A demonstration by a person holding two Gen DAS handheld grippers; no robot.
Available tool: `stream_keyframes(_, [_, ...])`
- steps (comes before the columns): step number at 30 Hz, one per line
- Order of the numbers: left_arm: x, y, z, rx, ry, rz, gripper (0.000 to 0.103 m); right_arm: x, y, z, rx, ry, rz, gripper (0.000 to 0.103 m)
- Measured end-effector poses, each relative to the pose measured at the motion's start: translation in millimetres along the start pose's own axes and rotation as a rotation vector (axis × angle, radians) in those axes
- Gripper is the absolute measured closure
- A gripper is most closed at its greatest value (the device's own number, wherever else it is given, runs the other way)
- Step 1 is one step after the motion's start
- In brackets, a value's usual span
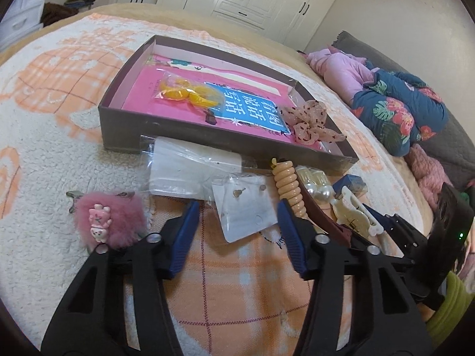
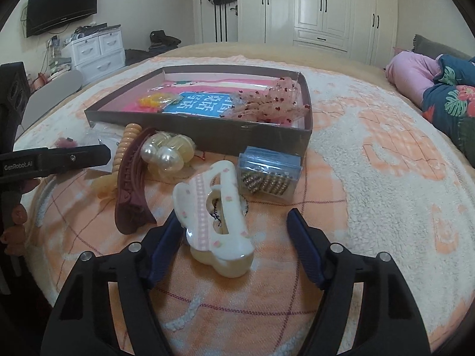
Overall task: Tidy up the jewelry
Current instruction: 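Grasp the white claw clip with the right gripper while the left grasps the earring bag, then drop the earring bag in the tray with the left while the right carries the white clip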
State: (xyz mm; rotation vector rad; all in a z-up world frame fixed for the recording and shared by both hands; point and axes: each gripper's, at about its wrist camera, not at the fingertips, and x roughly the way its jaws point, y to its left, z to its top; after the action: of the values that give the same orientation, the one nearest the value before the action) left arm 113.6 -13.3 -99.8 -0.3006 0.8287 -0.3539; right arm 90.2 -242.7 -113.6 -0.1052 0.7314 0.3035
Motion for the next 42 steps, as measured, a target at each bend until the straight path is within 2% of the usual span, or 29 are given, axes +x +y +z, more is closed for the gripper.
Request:
stream_keyframes(2, [0, 2, 0, -0.011, 0.005, -0.018, 0.074, -1, 2, 0, -0.007, -0.001, 0.018, 0.053])
stream_keyframes(4, [1, 1, -1, -0.013, 0.009, -0.045, 0.084, -2, 6, -1, -0.028, -0.005, 0.029, 0.062])
stream_keyframes(10, [-8, -8, -3, 0.026, -0.005, -0.073, 0.094, -7, 8, -2, -0.035, -0.015, 0.028, 0.064])
stream_keyframes(15, [-19, -10, -6, 0.052, -0.019, -0.069, 0.096, -14, 9, -2, -0.046, -0.031, 0.034, 0.068])
stream_keyframes(26, [-46, -20, 1, 0.118, -0.114, -0.053, 0.097, -35, 15, 2, -0.041, -0.088, 0.056, 0.069])
stream_keyframes(33, [-62, -14, 9, 0.107, -0.172, -0.050, 0.097, -52, 19, 20, -0.028, -0.142, 0.073, 0.069])
stream_keyframes(42, [-78, 3, 19, 0.077, -0.235, -0.011, 0.097, -49, 37, 49, -0.055, -0.164, 0.106, 0.069])
